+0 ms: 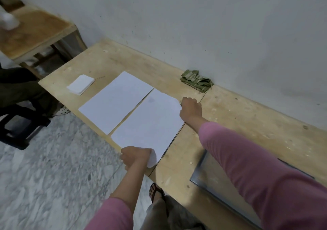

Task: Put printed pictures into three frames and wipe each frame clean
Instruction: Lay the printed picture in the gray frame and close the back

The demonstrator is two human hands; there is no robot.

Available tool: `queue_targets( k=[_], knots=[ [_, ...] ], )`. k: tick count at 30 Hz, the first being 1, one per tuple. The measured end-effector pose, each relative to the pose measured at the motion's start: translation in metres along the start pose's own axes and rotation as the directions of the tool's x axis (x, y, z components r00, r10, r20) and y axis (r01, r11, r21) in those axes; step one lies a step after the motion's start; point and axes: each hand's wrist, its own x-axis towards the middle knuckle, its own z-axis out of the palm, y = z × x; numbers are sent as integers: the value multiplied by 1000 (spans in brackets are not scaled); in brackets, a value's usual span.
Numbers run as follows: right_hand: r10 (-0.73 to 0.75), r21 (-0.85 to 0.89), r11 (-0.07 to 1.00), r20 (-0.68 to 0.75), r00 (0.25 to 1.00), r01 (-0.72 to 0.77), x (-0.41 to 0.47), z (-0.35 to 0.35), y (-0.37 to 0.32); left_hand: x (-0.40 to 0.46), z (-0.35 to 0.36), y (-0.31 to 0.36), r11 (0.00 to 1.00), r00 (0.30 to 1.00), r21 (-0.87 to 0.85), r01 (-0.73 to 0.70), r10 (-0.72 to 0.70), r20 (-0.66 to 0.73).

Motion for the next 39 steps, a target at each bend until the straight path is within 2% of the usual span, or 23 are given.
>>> queue_targets(
  k=[2, 4, 6, 8, 10, 13, 16, 18, 21, 24, 27, 29, 31, 32, 35, 37, 39],
  knots=[
    [75, 196, 977, 49, 996, -83, 1, 1, 0, -3, -2, -1, 1000, 1000, 25, -4, 5, -14],
    [159, 413, 892, 89, 983, -182, -2, -2, -1, -6, -4, -3, 999, 999, 44, -13, 15, -35],
    [240, 545, 801, 86, 967, -247, -5, -8, 0, -9, -5, -4, 999, 998, 38, -20, 22, -52],
    [325, 662, 679, 118, 938, -318, -9, -13, 3, -11, -6, -6, 1000, 999, 13, 0, 0, -51],
    [397, 774, 505, 185, 899, -382, -14, -19, 10, -15, -10, -9, 998, 999, -54, 34, -36, -40],
    [437, 854, 299, 273, 857, -425, -33, -33, 26, -24, -19, -10, 965, 998, -263, -6, 21, 55],
    [408, 913, 61, 347, 845, -404, -57, -45, 47, -37, -25, -7, 775, 969, -632, -2, 159, 192],
    [388, 921, -19, 365, 846, -389, -78, -56, 65, -48, -31, -1, 745, 949, -661, -88, 264, 171],
    [376, 926, -37, 362, 853, -377, -107, -71, 101, -58, -32, 7, 779, 881, -545, -309, 450, 144],
    [342, 921, -15, 370, 864, -389, -144, -87, 139, -70, -23, 12, 777, 779, -445, -445, 581, 236],
    [329, 928, 12, 348, 878, -372, -180, -93, 174, -81, -5, 12, 765, 686, -334, -550, 643, 341],
    [409, 917, 115, 306, 859, -382, -204, -94, 194, -92, 11, 11, 741, 627, -281, -610, 668, 401],
    [533, 854, 289, 232, 814, -433, -228, -92, 212, -103, 29, 8, 712, 577, -224, -665, 681, 450],
    [592, 812, 362, 178, 786, -457, -242, -91, 219, -109, 39, 6, 689, 550, -198, -697, 691, 469],
    [688, 752, 480, -4, 726, -451, -287, -81, 232, -131, 64, -3, 575, 441, -132, -808, 737, 512],
    [718, 727, 519, -86, 691, -449, -313, -71, 237, -143, 77, -13, 464, 331, -121, -878, 769, 547],
    [747, 696, 527, -104, 657, -488, -330, -61, 238, -146, 86, -20, 354, 239, -95, -930, 782, 576]
  ],
)
